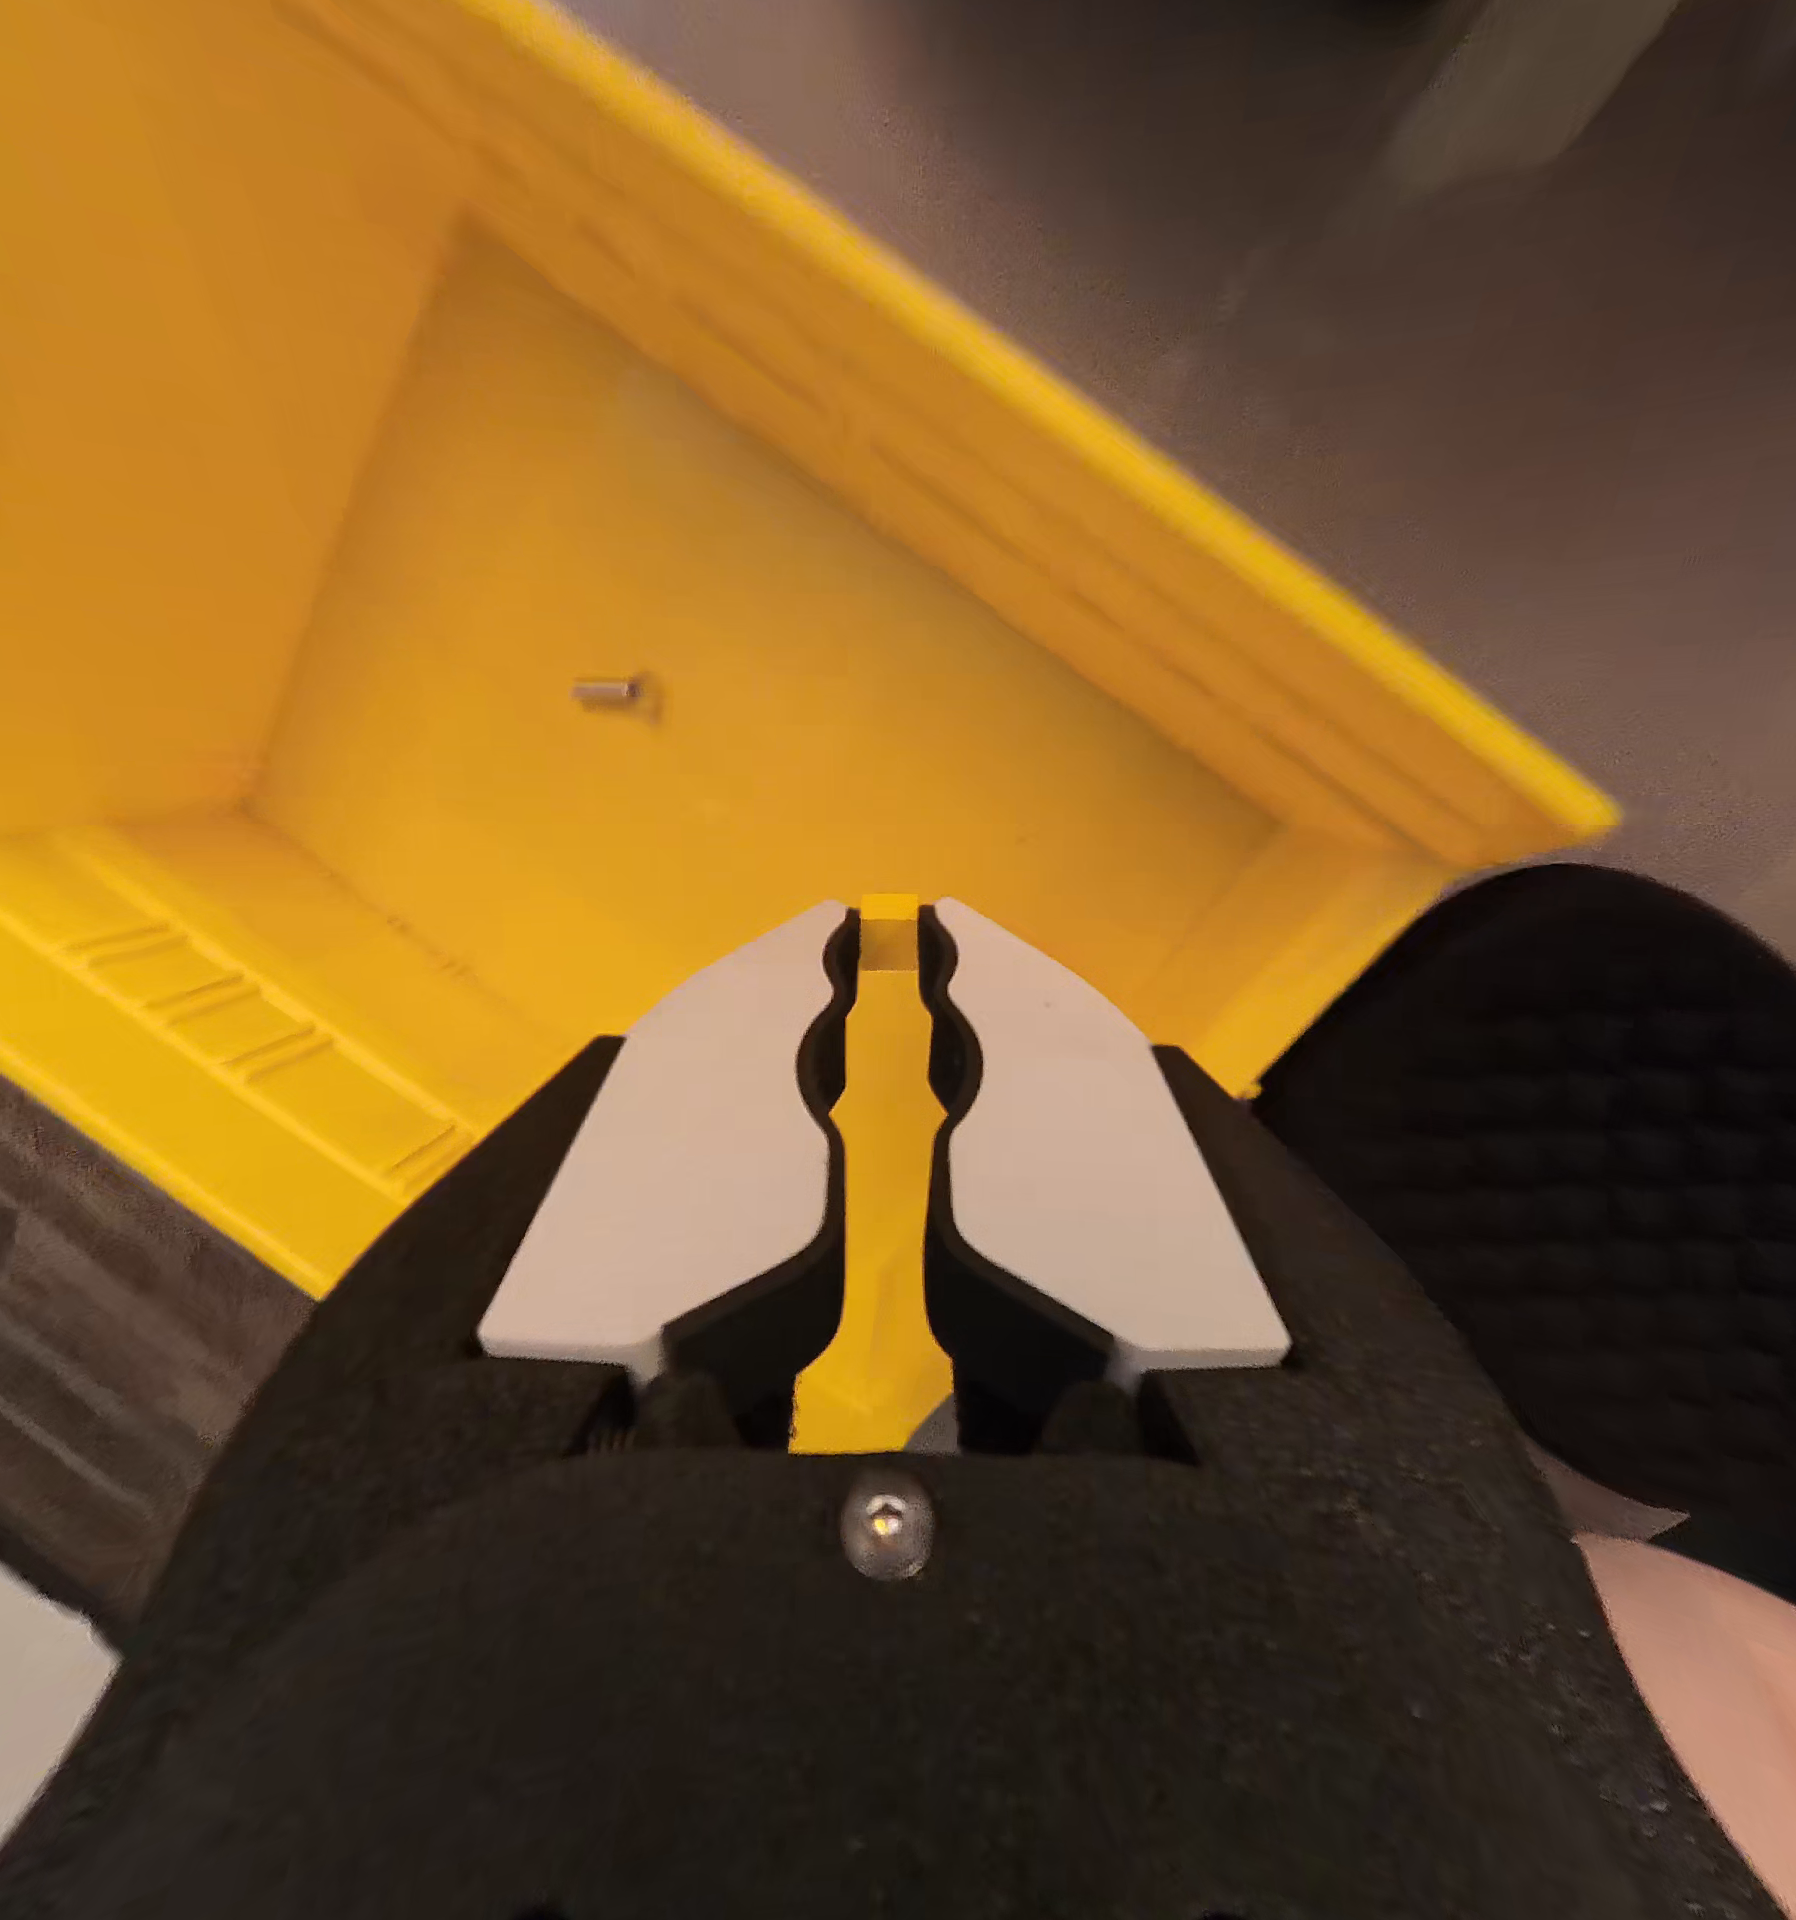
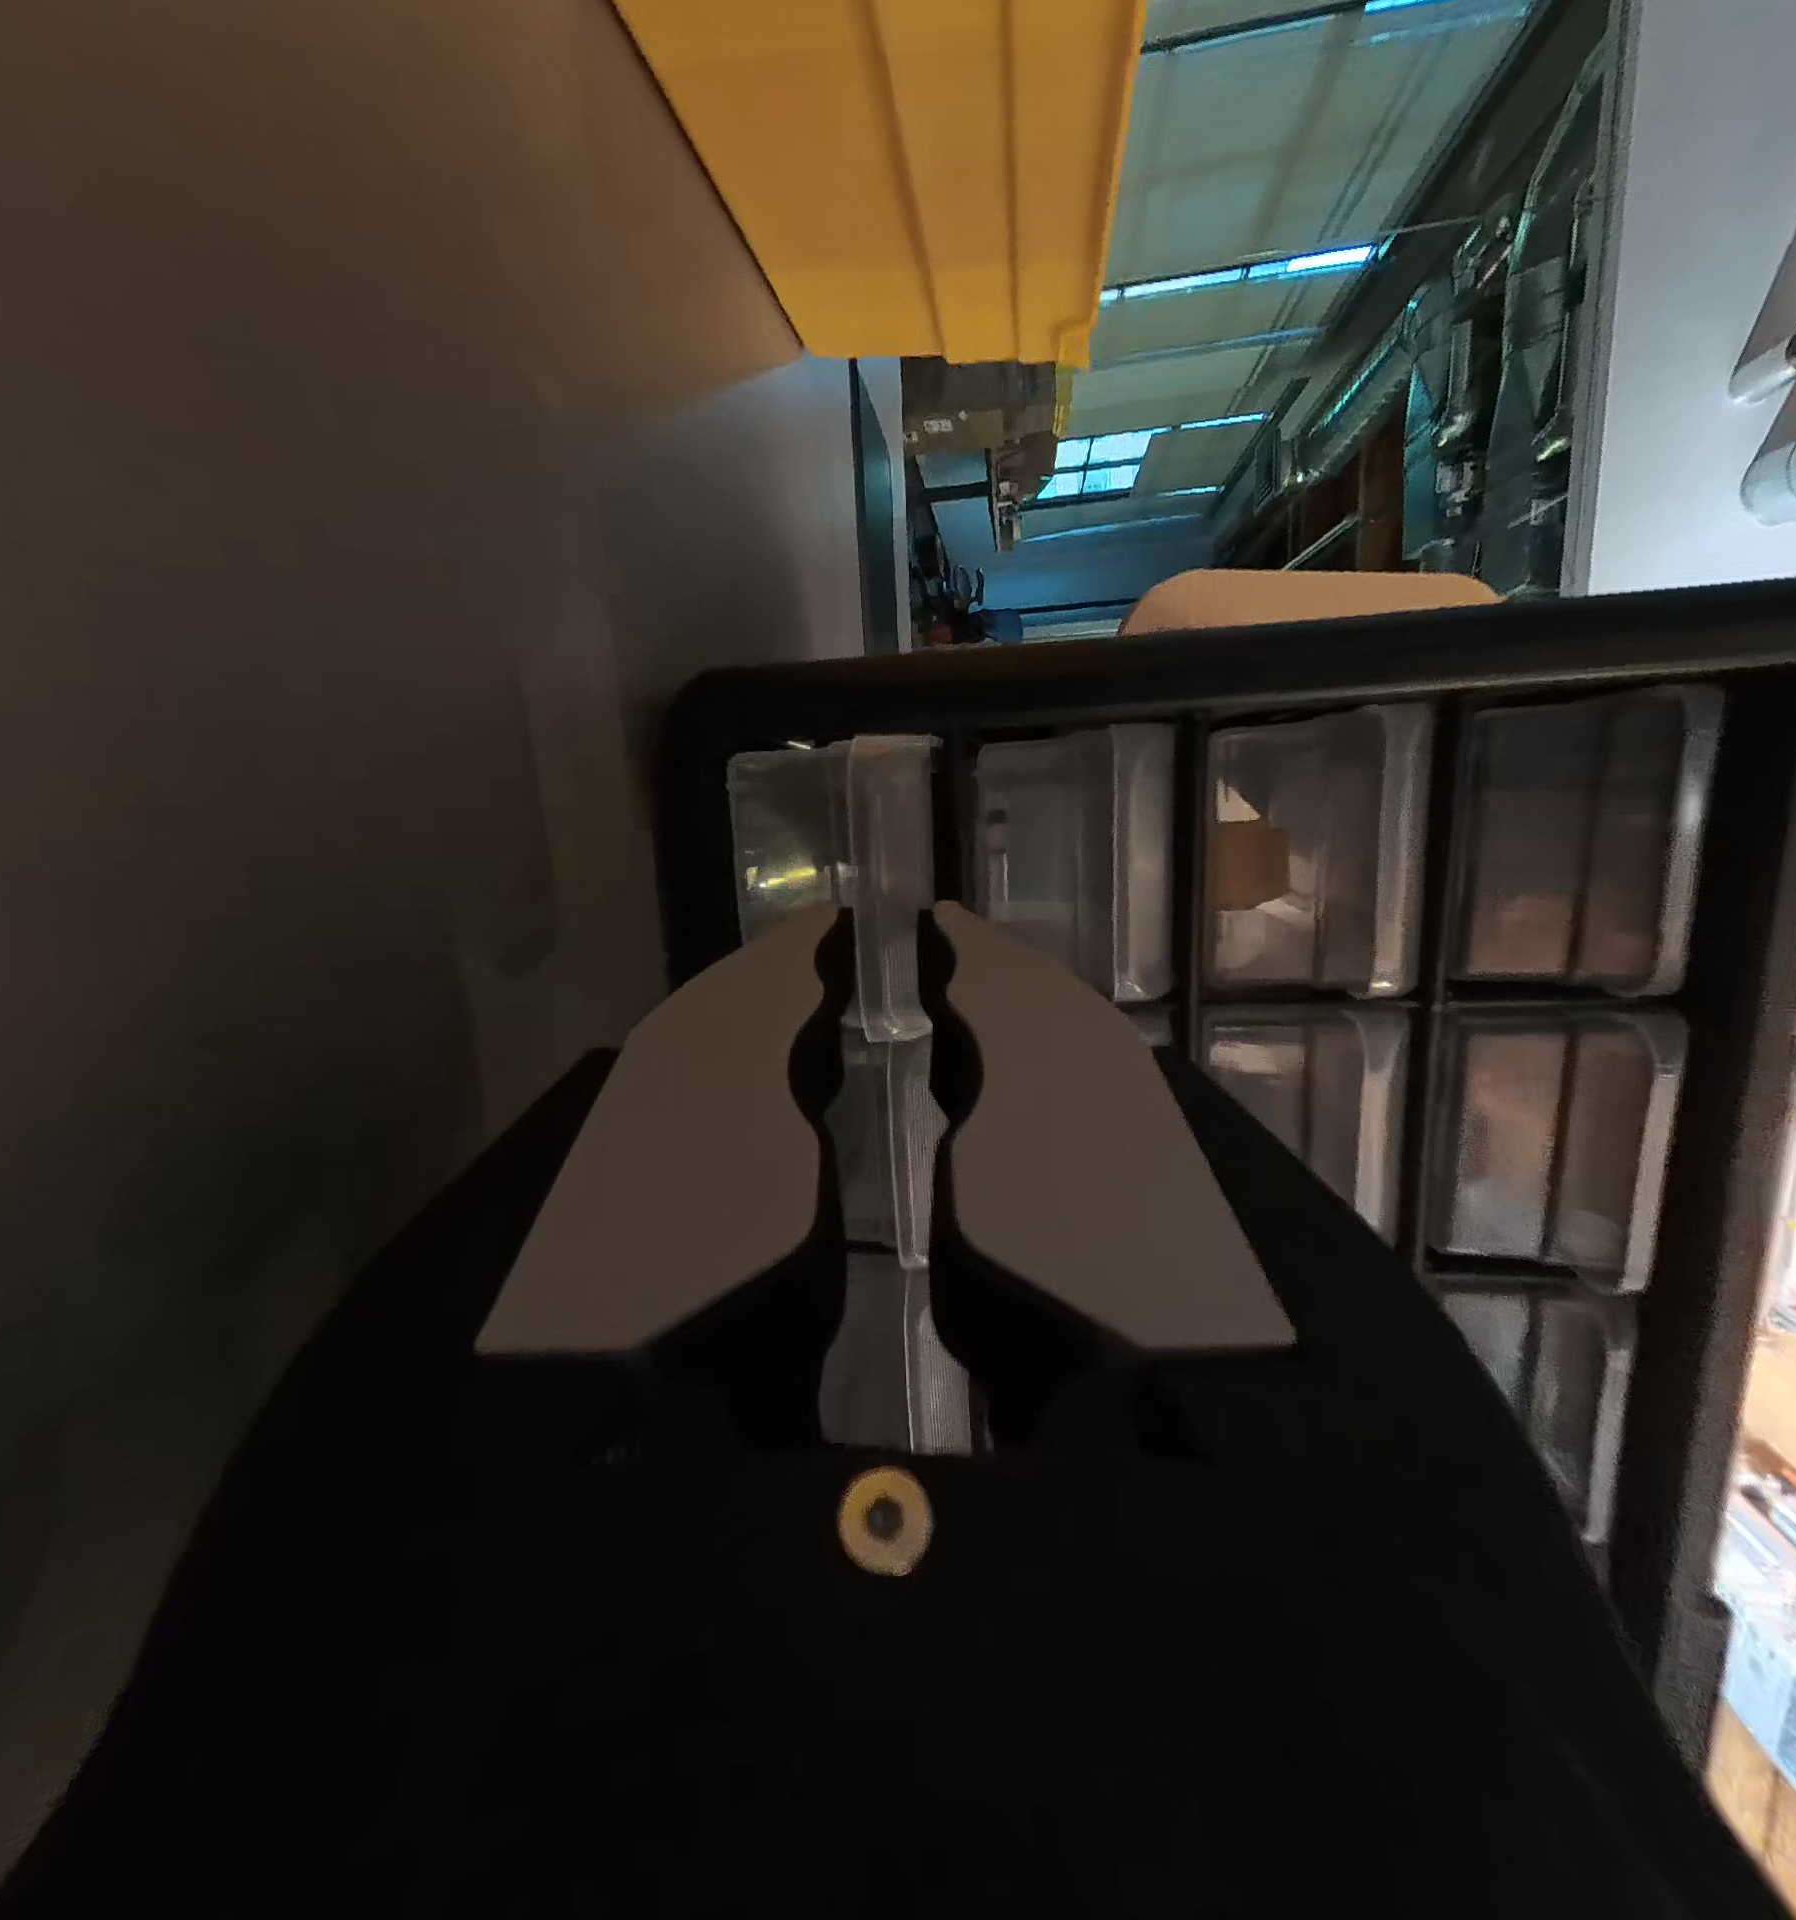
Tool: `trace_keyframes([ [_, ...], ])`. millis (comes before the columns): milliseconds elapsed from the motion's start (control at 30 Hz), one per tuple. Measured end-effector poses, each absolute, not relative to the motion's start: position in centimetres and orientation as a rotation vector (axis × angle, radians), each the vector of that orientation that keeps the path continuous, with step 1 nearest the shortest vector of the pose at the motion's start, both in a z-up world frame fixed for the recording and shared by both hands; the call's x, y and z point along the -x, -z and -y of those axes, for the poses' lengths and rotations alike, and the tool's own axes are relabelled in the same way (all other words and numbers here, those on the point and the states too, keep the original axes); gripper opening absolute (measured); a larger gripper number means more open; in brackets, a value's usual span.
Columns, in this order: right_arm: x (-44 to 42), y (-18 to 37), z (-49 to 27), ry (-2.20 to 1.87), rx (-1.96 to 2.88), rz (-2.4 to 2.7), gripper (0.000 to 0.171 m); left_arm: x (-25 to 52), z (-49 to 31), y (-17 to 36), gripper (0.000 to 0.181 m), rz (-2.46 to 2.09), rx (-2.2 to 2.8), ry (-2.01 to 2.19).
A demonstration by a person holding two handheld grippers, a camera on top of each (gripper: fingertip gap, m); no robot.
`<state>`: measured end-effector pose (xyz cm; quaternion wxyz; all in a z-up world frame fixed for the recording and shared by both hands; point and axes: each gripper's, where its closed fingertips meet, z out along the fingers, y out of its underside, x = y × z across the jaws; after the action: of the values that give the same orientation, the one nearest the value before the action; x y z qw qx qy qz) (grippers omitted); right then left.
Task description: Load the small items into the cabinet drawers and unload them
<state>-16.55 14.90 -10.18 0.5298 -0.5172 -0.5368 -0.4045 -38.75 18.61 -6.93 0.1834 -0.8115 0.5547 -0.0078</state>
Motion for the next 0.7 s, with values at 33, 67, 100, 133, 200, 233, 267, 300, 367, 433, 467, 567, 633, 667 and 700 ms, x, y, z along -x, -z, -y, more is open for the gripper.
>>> trace_keyframes([
  [33, 16.7, 10.1, -14.2, 0.965, 1.226, 1.291, 0.012, 37.9, -18.0, 6.3, 0.010, -1.587, 2.245, 0.053],
  [67, 16.9, 10.1, -13.7, 0.963, 1.220, 1.296, 0.012, 36.9, -17.3, 5.7, 0.010, -1.615, 2.197, 0.082],
  [100, 17.0, 10.1, -13.1, 0.959, 1.219, 1.300, 0.012, 35.9, -16.6, 5.2, 0.010, -1.647, 2.149, 0.113],
  [133, 17.1, 10.1, -12.6, 0.958, 1.216, 1.302, 0.012, 34.9, -15.8, 4.7, 0.010, -1.674, 2.101, 0.143],
  [200, 17.4, 10.2, -11.8, 0.968, 1.200, 1.315, 0.012, 32.7, -14.5, 3.8, 0.010, -1.710, 2.015, 0.199],
  [233, 17.4, 10.2, -11.4, 0.972, 1.199, 1.319, 0.012, 31.6, -13.8, 3.4, 0.010, -1.721, 1.980, 0.231],
  [267, 17.5, 10.2, -11.0, 0.970, 1.200, 1.319, 0.012, 30.4, -13.0, 3.1, 0.010, -1.733, 1.951, 0.268],
  [300, 17.5, 10.3, -10.7, 0.968, 1.201, 1.320, 0.012, 29.2, -12.4, 3.0, 0.010, -1.740, 1.922, 0.298],
  [367, 17.6, 10.2, -10.0, 0.961, 1.198, 1.321, 0.012, 27.0, -11.2, 3.1, 0.010, -1.762, 1.880, 0.345],
  [433, 17.7, 10.3, -9.6, 0.953, 1.200, 1.321, 0.012, 25.3, -10.3, 3.8, 0.010, -1.796, 1.864, 0.348],
  [467, 17.8, 10.3, -9.6, 0.953, 1.198, 1.323, 0.012, 24.7, -10.1, 4.3, 0.010, -1.815, 1.862, 0.330],
  [567, 18.0, 10.4, -9.6, 0.952, 1.193, 1.329, 0.012, 23.1, -9.6, 5.7, 0.010, -1.845, 1.877, 0.314],
  [633, 17.9, 10.6, -9.7, 0.960, 1.188, 1.338, 0.012, 21.9, -9.6, 6.4, 0.010, -1.835, 1.893, 0.318],
  [667, 17.9, 10.6, -9.7, 0.962, 1.184, 1.341, 0.012, 21.3, -9.6, 6.6, 0.010, -1.833, 1.899, 0.316],
  [700, 17.9, 10.5, -9.7, 0.962, 1.184, 1.342, 0.012, 20.8, -9.6, 6.9, 0.010, -1.835, 1.898, 0.310],
])
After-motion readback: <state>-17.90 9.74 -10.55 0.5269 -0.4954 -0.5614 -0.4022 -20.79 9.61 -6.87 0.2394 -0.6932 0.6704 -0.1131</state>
